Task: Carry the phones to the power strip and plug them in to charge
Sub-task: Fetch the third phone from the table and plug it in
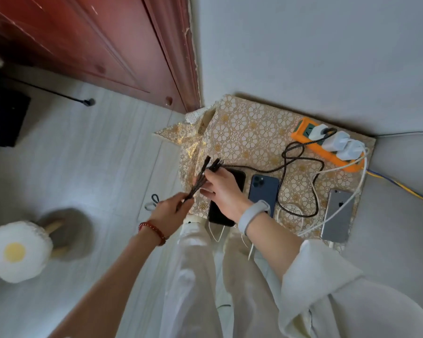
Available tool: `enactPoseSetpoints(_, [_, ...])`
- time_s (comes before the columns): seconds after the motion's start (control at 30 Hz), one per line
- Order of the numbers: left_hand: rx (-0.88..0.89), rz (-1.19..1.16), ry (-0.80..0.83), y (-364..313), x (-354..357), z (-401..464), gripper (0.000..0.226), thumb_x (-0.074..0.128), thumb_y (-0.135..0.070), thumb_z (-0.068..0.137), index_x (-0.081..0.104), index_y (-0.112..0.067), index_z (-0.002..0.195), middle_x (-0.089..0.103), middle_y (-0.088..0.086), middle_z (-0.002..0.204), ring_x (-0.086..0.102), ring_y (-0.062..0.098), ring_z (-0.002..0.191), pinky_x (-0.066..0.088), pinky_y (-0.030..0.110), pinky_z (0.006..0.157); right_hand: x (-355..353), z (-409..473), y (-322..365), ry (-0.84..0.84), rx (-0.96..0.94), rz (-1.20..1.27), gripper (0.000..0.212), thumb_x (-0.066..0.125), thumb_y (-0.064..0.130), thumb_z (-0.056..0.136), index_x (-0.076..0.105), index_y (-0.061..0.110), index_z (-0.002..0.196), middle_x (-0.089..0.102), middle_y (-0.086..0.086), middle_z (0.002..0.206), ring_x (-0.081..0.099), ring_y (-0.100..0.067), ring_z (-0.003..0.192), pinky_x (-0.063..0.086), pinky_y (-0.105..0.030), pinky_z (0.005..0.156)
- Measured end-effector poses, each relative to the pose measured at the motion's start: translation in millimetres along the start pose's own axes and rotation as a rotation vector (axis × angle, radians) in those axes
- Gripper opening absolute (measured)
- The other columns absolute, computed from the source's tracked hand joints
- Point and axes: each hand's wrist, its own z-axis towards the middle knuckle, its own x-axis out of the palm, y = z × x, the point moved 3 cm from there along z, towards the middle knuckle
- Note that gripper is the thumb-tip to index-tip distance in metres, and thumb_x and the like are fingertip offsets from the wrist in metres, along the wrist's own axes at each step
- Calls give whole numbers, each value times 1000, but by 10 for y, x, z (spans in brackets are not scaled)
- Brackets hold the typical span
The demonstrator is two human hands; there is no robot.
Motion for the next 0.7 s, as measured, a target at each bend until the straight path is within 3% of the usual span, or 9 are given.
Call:
enactPoseSetpoints(0.07, [-78,-120,143,61,159,-93,25,45,-30,92,61,-10,93,61,-2,58,62,9,51,49,26,58,-75,-71,-162,-2,-16,21,9,42,11,95,45,9,87,60,-9,76,61,-26,77,50,-36,79])
enactPoseSetpoints(0.17, [-53,-115,239,97,276,-179,25,48,-32,90,59,-15,78,62,-9,57,65,4,54,43,10,51,-226,-148,-300,-8,-32,33,9,42,10,95,49,7,92,61,-10,76,63,-24,74,52,-37,82])
enactPoseSetpoints(0.27, [-39,-93,156,139,233,-158,21,50,-34,89,59,-23,74,64,-8,61,57,-7,49,37,4,48,-318,-198,-340,-22,-59,-20,14,44,11,95,56,6,91,64,-12,88,64,-23,81,51,-36,87])
enactPoseSetpoints(0.37, [-45,-48,104,129,186,-93,18,50,-36,88,57,-34,72,66,-10,67,52,-10,49,35,4,48,-378,-200,-325,-144,-108,-126,13,49,9,91,62,6,90,65,-12,91,63,-24,87,51,-35,91])
enactPoseSetpoints(0.47, [-67,-150,108,104,224,-44,19,51,-31,88,59,-33,71,66,-9,67,57,-8,65,40,11,62,-425,-179,-298,-195,-84,-84,13,49,6,89,62,11,87,66,-9,87,63,-24,91,50,-31,89])
enactPoseSetpoints(0.57, [-61,-175,45,73,283,-38,17,53,-23,87,59,-25,70,65,-8,65,61,-1,66,42,14,66,-477,-172,-296,-199,-32,0,14,48,1,88,57,9,93,65,-8,87,62,-24,89,52,-34,87])
enactPoseSetpoints(0.63, [-48,-230,25,57,320,-53,16,53,-18,87,59,-21,72,64,-8,63,62,3,65,42,13,65,-535,-163,-300,-279,-34,-167,20,48,1,85,51,10,104,60,-11,99,59,-28,100,48,-44,95])
enactPoseSetpoints(0.7, [-43,-334,57,44,361,-81,20,52,-14,87,60,-21,70,62,-4,62,61,2,58,42,13,60,-591,-179,-250,-371,-152,-449,48,53,4,83,37,9,128,45,-14,127,40,-28,126,35,-45,107])
